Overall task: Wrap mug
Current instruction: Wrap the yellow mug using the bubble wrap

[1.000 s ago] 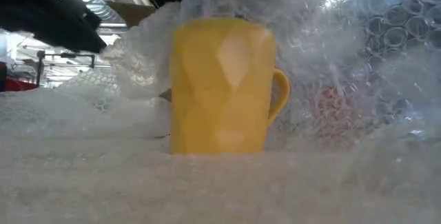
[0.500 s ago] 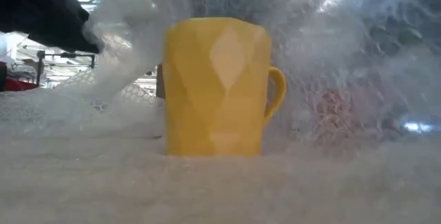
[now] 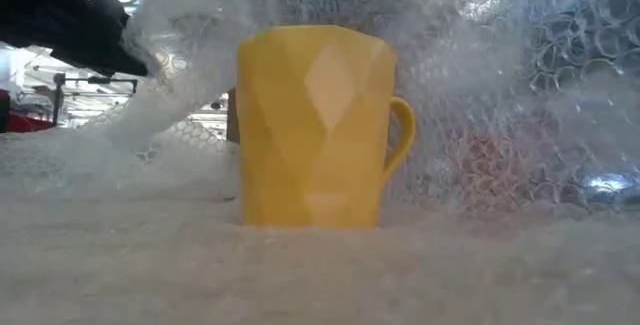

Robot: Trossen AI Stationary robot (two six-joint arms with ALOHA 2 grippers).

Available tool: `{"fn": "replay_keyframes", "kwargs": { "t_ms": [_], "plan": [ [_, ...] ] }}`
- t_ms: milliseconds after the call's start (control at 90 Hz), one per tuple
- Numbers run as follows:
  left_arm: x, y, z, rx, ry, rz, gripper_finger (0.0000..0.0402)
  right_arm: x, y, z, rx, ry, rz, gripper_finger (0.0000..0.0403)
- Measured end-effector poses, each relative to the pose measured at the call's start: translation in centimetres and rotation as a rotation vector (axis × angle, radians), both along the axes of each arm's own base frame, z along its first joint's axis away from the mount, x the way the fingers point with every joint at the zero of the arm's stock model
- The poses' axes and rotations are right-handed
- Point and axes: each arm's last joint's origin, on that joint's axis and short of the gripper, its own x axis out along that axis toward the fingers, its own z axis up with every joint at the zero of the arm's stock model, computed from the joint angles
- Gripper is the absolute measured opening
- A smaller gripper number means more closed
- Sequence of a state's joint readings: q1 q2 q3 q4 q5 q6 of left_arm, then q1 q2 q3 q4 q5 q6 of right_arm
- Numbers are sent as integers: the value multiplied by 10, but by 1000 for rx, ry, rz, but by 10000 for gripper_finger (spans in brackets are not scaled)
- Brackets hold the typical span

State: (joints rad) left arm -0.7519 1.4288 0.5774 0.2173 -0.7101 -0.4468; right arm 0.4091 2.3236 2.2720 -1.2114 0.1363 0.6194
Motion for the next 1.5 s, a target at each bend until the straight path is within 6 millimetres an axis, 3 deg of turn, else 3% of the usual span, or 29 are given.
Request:
{"fn": "replay_keyframes", "kwargs": {
  "t_ms": [200, 456, 633, 967, 1200, 1500],
  "plan": [
    [-8, -9, 0, -41, -4, -22, 56, 12, -13, -27, 86, 23, 15, 0],
    [-27, -17, -7, -29, 14, 47, 56, 7, -15, -70, 241, 123, 67, 0],
    [-21, -20, -20, -41, 27, 70, 56, 8, -13, -73, 266, 103, 83, 0],
    [19, -15, -52, -36, 2, 38, 56, 18, -9, -64, 276, 10, 121, 0],
    [28, -22, -26, -11, -198, -51, 56, 18, -10, -65, 254, 4, 112, 0],
    [27, -24, -11, -29, -248, -121, 56, 19, -11, -65, 254, -9, 117, 0]
  ]
}}
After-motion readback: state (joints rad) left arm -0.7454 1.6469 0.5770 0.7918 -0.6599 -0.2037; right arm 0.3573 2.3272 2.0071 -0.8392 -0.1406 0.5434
